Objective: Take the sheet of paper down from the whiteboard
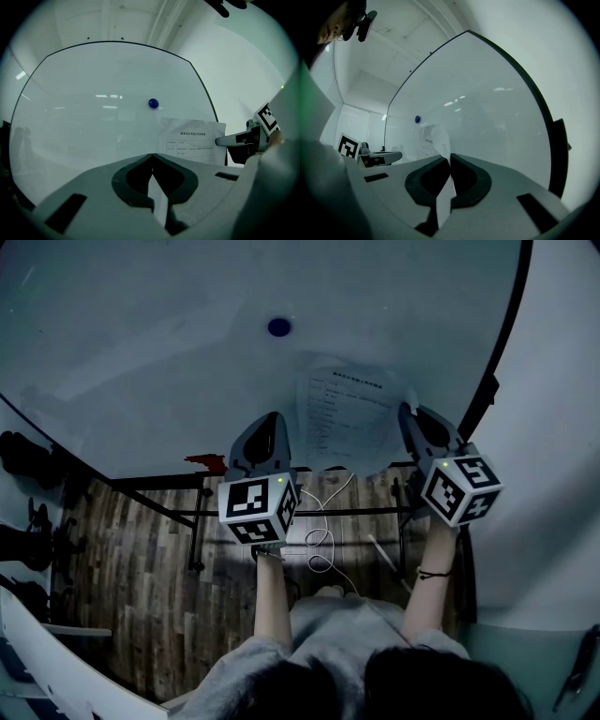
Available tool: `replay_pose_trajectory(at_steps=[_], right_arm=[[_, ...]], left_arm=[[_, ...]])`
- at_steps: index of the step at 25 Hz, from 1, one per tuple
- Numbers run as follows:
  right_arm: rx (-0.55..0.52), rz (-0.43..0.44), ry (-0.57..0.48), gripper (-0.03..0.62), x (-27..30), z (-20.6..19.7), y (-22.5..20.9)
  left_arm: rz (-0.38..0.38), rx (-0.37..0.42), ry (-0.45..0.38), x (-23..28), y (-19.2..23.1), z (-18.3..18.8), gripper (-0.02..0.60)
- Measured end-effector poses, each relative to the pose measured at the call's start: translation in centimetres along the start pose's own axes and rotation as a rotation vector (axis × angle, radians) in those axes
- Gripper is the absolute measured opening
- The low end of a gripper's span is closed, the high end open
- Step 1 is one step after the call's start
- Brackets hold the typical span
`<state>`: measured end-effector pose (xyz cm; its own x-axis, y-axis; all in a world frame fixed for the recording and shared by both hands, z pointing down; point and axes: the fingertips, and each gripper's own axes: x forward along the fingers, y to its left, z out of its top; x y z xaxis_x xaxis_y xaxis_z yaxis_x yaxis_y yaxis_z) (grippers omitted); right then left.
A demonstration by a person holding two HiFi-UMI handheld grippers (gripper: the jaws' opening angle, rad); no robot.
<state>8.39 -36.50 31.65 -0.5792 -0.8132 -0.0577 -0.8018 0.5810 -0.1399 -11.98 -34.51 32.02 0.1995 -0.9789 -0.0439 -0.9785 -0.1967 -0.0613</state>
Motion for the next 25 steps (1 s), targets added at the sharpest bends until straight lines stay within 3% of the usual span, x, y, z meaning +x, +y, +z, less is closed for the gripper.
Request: replay_pose_trajectory(at_steps=[12,25], right_arm=[[-0.005,0.013,0.036,0.0,-1.1,-0.7,0.7],[-0.064,0.047,0.013,0.0,-2.6,0.1,2.2]], left_arm=[[-0.011,-0.033,0.047,-1.4,-0.3,-1.8,0.006],[-0.026,-0.035,0.031,-2.9,-1.1,-1.5,0.006]])
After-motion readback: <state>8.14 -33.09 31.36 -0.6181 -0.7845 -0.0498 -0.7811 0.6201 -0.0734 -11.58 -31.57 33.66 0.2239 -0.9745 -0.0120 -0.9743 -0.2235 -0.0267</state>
